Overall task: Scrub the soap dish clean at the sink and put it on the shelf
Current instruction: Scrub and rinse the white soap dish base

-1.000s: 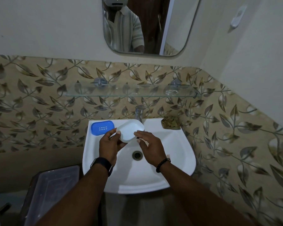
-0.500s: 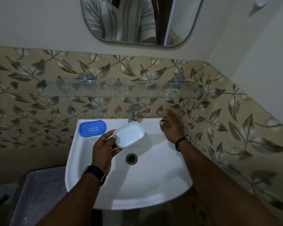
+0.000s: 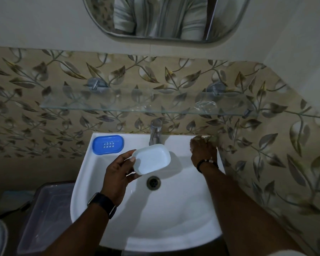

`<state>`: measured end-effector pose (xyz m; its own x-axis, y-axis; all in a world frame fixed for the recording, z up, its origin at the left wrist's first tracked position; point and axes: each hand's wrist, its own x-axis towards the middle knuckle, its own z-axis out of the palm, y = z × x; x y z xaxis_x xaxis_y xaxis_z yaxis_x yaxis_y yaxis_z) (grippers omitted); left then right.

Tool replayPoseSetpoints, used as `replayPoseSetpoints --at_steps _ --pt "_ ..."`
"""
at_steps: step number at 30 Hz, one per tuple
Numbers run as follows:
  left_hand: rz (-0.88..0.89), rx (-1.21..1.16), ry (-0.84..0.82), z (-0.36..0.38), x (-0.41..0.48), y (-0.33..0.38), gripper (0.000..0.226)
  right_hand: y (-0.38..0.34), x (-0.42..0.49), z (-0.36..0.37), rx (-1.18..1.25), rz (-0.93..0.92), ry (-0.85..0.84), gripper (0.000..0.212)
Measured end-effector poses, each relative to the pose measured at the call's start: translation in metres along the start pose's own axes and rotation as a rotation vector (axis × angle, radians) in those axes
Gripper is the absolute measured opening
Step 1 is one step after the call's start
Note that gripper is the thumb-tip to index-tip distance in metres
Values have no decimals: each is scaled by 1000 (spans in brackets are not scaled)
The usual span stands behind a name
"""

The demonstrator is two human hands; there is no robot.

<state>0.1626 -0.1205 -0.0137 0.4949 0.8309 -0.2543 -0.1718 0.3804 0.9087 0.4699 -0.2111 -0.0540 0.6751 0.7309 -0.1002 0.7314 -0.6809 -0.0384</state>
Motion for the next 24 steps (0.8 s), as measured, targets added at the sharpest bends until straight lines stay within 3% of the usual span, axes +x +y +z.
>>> replayPoseSetpoints --at_steps 5,8,11,14,18,22,24 --pt "-8 -53 -6 7 2 -1 25 12 -4 -9 119 -83 134 38" --pt "6 -56 -10 11 1 4 23 12 -13 -27 428 -16 190 34" --pt "22 -69 -8 16 -3 11 21 -14 -46 -50 814 18 543 39" --pt "23 -81 -15 23 -8 9 20 -59 -88 -70 931 -136 770 36" --pt "19 -65 -56 29 -18 10 23 -113 -139 -59 525 -733 697 28" --pt "22 -2 -98 11 -31 18 23 -113 -162 -50 521 -866 394 41" --pt "48 56 -170 5 -37 23 22 -98 -160 -57 214 -954 348 50"
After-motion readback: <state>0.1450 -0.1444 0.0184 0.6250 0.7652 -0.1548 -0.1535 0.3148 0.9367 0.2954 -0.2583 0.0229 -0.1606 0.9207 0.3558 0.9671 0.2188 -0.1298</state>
